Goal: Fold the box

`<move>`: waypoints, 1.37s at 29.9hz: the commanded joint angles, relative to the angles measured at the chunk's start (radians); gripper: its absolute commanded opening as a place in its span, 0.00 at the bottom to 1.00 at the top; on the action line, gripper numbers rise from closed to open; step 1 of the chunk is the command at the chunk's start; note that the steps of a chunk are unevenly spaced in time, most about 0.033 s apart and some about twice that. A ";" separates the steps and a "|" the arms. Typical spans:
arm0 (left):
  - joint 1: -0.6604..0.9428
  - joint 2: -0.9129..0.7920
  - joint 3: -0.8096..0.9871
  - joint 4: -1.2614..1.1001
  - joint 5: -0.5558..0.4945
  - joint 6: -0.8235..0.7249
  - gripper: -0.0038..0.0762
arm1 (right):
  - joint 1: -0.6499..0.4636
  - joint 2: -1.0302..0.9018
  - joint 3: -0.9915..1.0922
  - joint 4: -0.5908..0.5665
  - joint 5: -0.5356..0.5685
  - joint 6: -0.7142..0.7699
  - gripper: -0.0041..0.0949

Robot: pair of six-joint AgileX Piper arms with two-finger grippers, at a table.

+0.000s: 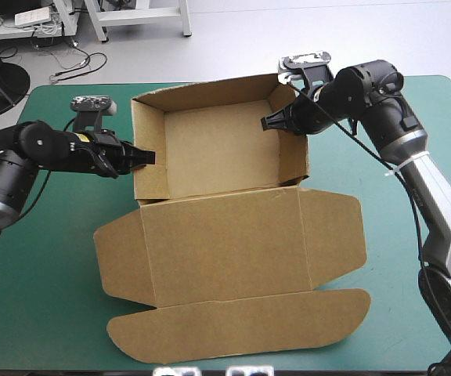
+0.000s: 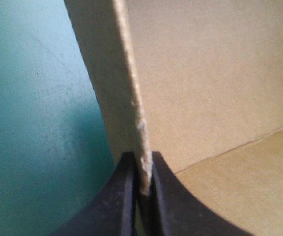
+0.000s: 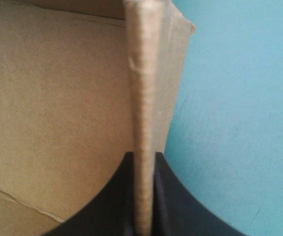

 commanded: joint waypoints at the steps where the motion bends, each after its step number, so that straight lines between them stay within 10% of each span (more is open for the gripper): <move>1: -0.078 0.008 -0.024 0.072 -0.066 -0.105 0.04 | 0.013 -0.049 0.066 0.077 -0.006 -0.014 0.03; 27: -0.264 0.313 -0.024 0.257 -0.004 -0.167 0.04 | 0.050 0.056 0.421 0.002 -0.169 0.092 0.03; 36: -0.264 0.313 -0.024 0.262 -0.006 -0.080 0.20 | 0.050 0.061 0.415 -0.033 -0.141 0.076 0.55; 41: -0.264 0.313 -0.024 0.259 -0.005 0.003 0.50 | 0.048 0.061 0.415 -0.033 -0.141 0.076 0.59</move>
